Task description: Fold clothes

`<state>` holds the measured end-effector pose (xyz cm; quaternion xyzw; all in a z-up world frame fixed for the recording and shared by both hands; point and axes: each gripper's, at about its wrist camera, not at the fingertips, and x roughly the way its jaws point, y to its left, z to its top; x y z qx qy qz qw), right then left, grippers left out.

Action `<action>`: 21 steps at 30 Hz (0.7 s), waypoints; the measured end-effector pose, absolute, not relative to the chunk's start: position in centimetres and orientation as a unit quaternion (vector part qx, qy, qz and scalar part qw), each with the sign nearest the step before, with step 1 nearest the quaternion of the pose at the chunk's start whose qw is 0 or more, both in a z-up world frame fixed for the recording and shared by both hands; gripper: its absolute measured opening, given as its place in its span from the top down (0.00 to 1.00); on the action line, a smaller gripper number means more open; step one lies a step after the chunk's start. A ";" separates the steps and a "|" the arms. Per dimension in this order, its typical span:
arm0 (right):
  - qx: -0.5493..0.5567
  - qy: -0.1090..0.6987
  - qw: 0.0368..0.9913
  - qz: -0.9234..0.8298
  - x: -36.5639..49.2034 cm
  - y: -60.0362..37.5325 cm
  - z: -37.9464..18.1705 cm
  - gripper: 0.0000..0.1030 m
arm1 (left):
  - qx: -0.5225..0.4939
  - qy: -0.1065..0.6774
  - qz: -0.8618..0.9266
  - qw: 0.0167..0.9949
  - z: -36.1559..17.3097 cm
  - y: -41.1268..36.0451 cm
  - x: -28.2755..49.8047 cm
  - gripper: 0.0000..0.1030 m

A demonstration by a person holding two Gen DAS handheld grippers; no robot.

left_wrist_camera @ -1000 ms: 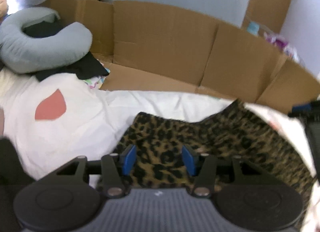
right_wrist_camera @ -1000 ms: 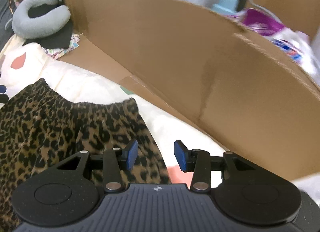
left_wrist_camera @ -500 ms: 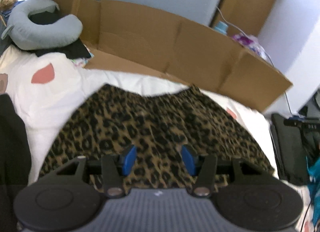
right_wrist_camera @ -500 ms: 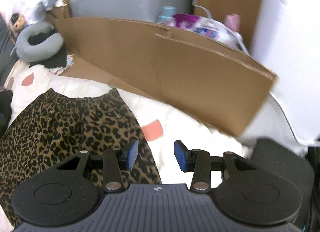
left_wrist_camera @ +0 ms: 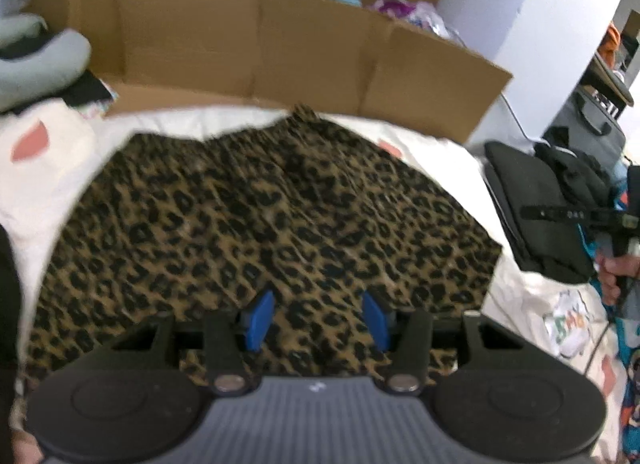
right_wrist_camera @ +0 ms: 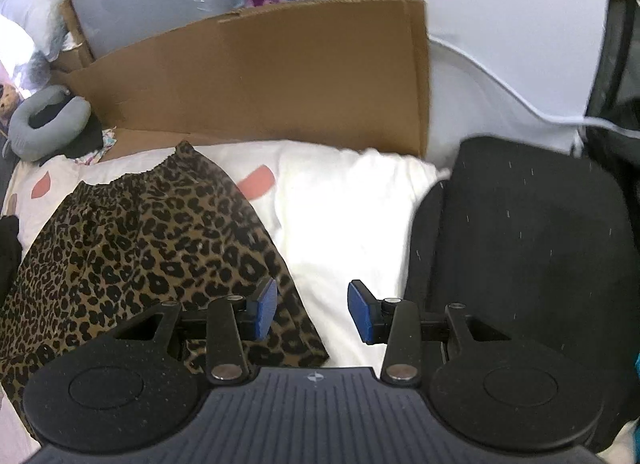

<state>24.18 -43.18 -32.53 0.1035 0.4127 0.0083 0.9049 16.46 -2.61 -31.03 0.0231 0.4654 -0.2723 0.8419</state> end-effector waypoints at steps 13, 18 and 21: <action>0.184 0.417 0.890 -0.017 24.2 -45.0 -38.3 0.65 | -0.007 0.521 -0.279 0.807 -36.5 -3.6 14.3 0.55; 0.179 0.430 0.885 -0.014 24.7 -44.4 -39.4 0.65 | -0.014 0.544 -0.276 0.792 -38.2 -3.2 13.7 0.63; 0.178 0.438 0.881 -0.011 24.8 -44.1 -40.0 0.66 | -0.009 0.551 -0.279 0.786 -38.8 -3.2 13.2 0.66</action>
